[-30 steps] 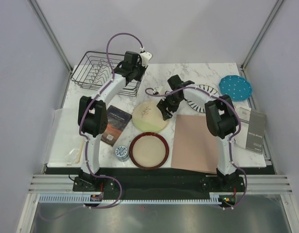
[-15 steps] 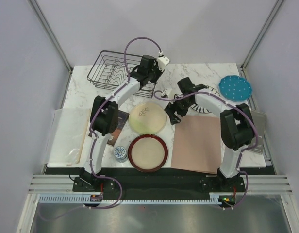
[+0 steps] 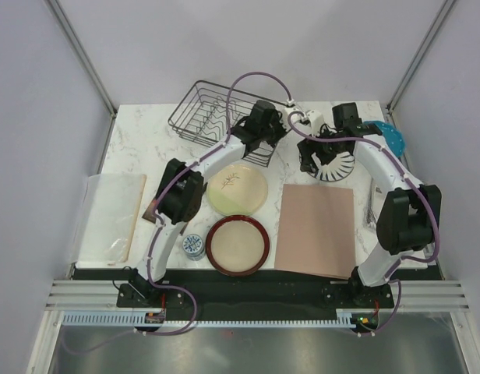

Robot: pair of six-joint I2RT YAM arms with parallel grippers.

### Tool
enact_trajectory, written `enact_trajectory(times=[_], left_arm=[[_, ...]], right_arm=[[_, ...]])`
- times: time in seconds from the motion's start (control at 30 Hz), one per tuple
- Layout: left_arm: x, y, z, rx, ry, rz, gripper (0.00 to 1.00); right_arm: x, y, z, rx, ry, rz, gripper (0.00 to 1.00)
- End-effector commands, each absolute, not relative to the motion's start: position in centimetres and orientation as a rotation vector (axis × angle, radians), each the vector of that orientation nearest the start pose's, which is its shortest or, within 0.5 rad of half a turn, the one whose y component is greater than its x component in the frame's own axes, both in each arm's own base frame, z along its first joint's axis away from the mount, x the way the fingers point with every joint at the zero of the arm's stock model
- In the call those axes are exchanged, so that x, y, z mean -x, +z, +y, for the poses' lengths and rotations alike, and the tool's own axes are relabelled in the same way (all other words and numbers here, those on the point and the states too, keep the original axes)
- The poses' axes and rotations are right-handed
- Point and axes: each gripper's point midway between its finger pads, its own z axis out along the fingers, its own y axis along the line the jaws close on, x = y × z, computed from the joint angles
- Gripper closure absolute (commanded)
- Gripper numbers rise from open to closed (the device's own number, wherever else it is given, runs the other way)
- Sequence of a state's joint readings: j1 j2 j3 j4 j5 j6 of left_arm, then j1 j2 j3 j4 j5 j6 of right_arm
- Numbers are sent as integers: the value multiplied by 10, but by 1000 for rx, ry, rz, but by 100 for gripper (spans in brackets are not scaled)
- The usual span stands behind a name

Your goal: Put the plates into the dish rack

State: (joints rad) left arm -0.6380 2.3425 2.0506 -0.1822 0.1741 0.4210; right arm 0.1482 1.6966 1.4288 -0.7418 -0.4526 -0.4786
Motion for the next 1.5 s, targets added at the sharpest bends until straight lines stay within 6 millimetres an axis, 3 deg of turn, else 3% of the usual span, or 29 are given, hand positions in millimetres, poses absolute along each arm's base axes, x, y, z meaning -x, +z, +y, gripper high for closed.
enact_trajectory(times=[0.0, 0.07, 0.2, 0.23, 0.27, 0.3, 0.33, 0.37, 0.4, 0.43, 0.47, 0.5, 0.53, 0.57, 0.6, 0.63, 0.67, 0.7, 0.73, 0.77, 0.8, 0.83, 1.0, 1.03, 1.13, 1.27, 1.47], left_arm=[[-480, 194, -463, -1304, -441, 1389, 98], [-471, 193, -467, -1333, -458, 1370, 98], [-460, 182, -456, -1367, -437, 1394, 98], [-459, 190, -452, -1364, -419, 1384, 87], [-457, 183, -445, -1367, -394, 1410, 77], [-457, 188, -442, -1357, -379, 1399, 68], [-454, 207, -437, -1335, -360, 1371, 56], [-451, 200, -429, -1333, -337, 1385, 51], [-452, 206, -425, -1311, -319, 1369, 44], [-451, 237, -421, -1257, -300, 1307, 35], [-449, 233, -415, -1251, -285, 1318, 31], [-448, 242, -411, -1232, -271, 1307, 28], [-449, 254, -408, -1193, -263, 1297, 23], [-450, 271, -398, -1137, -228, 1301, 23], [-451, 279, -393, -1103, -210, 1310, 22], [-453, 288, -386, -1045, -197, 1331, 18], [-456, 309, -368, -952, -138, 1345, 16], [-459, 317, -356, -889, -103, 1364, 14], [-461, 325, -343, -813, -94, 1391, 9], [-464, 324, -323, -730, -36, 1443, 8], [-462, 337, -307, -649, -28, 1463, 7], [-464, 335, -292, -542, -61, 1528, 9], [-454, 299, -227, -207, -138, 1840, 20], [-456, 294, -213, -109, -168, 1869, 26], [-454, 268, -188, -48, -153, 1941, 31], [-457, 241, -164, 30, -149, 2020, 32], [-457, 228, -153, 67, -171, 2057, 32]], right_arm=[[-413, 174, 107, 795, 469, 2256, 12], [-420, 181, 102, 732, 495, 2255, 12], [-438, 190, 91, 663, 508, 2242, 12], [-449, 201, 90, 645, 501, 2214, 12], [-457, 196, 89, 634, 511, 2223, 12], [-465, 199, 91, 630, 518, 2214, 12], [-483, 205, 93, 610, 526, 2196, 13], [-493, 207, 95, 604, 525, 2185, 14], [-510, 228, 96, 608, 501, 2129, 14], [-520, 227, 97, 605, 488, 2129, 15], [-532, 211, 100, 611, 494, 2149, 15], [-546, 229, 101, 622, 477, 2096, 16], [-556, 214, 104, 631, 490, 2109, 16], [-563, 216, 109, 652, 485, 2089, 16], [-574, 232, 112, 666, 464, 2038, 17], [-579, 229, 116, 682, 454, 2030, 17], [-586, 215, 122, 702, 434, 2044, 17], [-592, 221, 127, 736, 402, 2009, 18], [-598, 208, 130, 745, 390, 2024, 18], [-601, 205, 135, 758, 376, 2020, 19], [-608, 209, 137, 758, 356, 1999, 20], [-613, 199, 139, 753, 351, 2008, 20], [-631, 201, 143, 724, 337, 1957, 21], [-632, 200, 145, 726, 341, 1951, 22], [-631, 198, 150, 740, 353, 1945, 25], [-628, 184, 155, 770, 358, 1964, 32], [-628, 162, 155, 778, 346, 2008, 35]])
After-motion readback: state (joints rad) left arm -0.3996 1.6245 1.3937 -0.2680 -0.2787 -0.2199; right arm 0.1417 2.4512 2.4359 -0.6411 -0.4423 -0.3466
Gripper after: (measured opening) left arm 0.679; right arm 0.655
